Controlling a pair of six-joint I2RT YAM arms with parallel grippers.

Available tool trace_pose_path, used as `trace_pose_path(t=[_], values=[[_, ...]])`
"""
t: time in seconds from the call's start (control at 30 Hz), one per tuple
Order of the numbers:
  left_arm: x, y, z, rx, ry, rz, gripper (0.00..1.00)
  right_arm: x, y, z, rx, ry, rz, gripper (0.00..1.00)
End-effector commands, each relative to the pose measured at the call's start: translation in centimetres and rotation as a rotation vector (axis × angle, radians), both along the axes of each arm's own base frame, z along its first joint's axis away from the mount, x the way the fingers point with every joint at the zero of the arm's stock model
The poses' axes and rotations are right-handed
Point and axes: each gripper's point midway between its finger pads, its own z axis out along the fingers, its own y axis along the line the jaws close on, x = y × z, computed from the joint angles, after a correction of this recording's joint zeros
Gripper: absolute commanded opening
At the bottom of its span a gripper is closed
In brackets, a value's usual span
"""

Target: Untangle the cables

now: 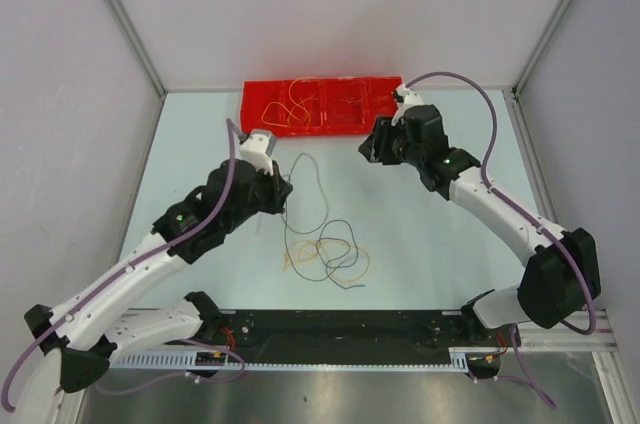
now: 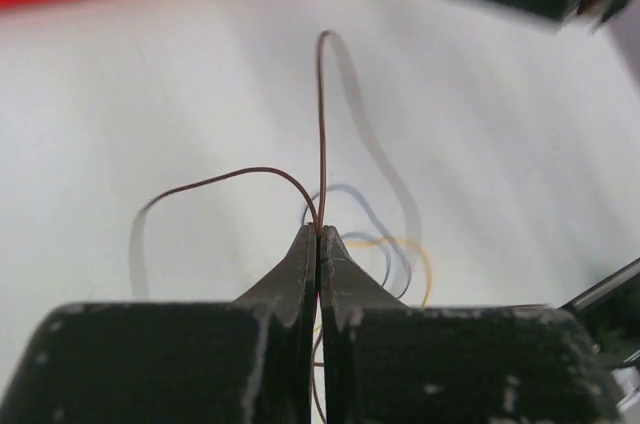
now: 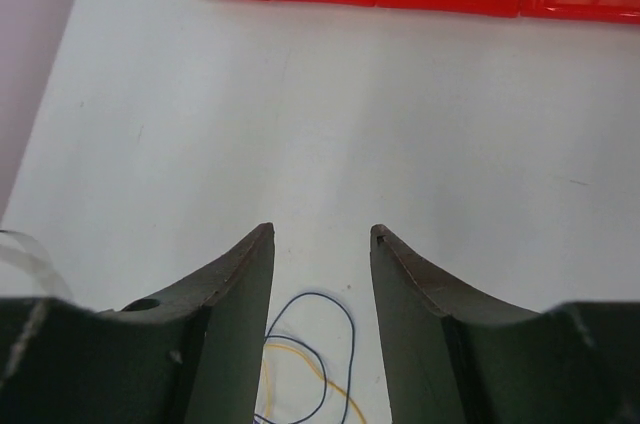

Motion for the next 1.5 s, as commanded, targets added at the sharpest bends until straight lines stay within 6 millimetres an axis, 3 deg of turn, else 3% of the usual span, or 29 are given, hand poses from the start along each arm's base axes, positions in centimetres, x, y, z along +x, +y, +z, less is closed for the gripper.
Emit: trace_pose_path(t=[0.0,0.07,0.2,0.27,0.37,0.57,0.63,0.77,0.93,1.23,1.47], values=[[-0.3,-0.2,0.2,0.015,-0.049,-0.056,0.0,-0.6,-0.2,3.6,0.153,-0.017,0.074,0.5],[-0.5,-0.5,-0.1,0.03,-0.042,-0.078,0.0,-1.2,0.4,4.5,0.2,-0.017,0.14,0.51],[-1.1,-1.4,-0.3,0.049,-0.04,-0.159,0.0,-4.0,2.3,8.4,0.382,-0.016,0.356,0.62],[-1.3,-1.7,-0.4,0.054,-0.03,-0.182,0.0,-4.8,2.8,10.5,0.476,0.005,0.367,0.64],[-1.6,-2.4,-0.8,0.052,-0.021,-0.224,0.0,-5.9,3.6,11.7,0.549,0.052,0.386,0.66],[-3.4,-4.4,-0.3,0.004,-0.03,-0.378,0.0,-8.8,5.8,12.6,0.528,-0.013,0.557,0.66],[-4.1,-5.1,-0.1,-0.005,-0.023,-0.439,0.0,-9.4,5.7,12.7,0.485,-0.094,0.633,0.66],[-5.7,-5.8,0.4,-0.018,0.012,-0.538,0.02,-12.3,5.8,13.8,0.454,-0.214,0.851,0.66],[-8.3,-6.6,1.4,-0.073,0.027,-0.691,0.02,-14.6,5.5,15.1,0.405,-0.363,0.974,0.68],[-10.4,-7.1,2.4,-0.15,0.057,-0.826,0.04,-19.4,6.4,13.8,0.426,-0.328,1.251,0.68],[-10.8,-6.8,3.6,-0.188,0.069,-0.835,0.04,-20.8,7.3,12.6,0.434,-0.277,1.322,0.63]])
